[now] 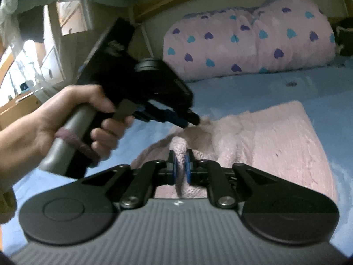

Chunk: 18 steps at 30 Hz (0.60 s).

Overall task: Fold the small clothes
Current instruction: 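Grasp the folded bundle edge with the right gripper while the left gripper presses it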

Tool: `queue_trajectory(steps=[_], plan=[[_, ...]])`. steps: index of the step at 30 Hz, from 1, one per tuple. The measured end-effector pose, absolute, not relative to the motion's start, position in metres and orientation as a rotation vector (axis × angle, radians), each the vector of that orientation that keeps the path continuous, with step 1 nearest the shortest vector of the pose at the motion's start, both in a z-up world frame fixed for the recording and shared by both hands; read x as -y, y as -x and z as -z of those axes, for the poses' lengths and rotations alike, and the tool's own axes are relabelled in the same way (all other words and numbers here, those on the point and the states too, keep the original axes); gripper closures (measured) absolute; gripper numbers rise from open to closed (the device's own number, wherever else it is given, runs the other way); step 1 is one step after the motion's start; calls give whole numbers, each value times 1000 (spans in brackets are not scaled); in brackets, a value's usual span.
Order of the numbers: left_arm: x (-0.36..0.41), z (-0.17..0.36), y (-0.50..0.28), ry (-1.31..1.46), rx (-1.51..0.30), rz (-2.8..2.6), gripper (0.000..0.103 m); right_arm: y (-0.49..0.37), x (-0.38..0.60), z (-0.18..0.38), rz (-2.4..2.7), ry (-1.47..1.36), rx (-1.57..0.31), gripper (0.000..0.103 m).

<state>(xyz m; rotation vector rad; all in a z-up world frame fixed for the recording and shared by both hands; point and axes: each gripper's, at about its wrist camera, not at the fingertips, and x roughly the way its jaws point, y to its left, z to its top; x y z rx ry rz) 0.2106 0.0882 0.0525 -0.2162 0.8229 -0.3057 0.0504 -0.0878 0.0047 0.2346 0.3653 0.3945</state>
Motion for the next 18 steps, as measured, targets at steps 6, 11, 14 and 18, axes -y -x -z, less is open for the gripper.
queue_trajectory(steps=[6, 11, 14, 18], plan=[[-97, -65, -204, 307, -804, 315, 62, -49, 116, -8, -323, -359, -328, 92], [-82, -54, -205, 319, -866, 345, 55, -50, 139, -8, -260, -420, -307, 92], [-72, -43, -207, 355, -901, 367, 55, -48, 147, -5, -236, -442, -302, 92], [-61, -37, -208, 365, -928, 379, 55, -48, 152, -4, -227, -443, -293, 92]])
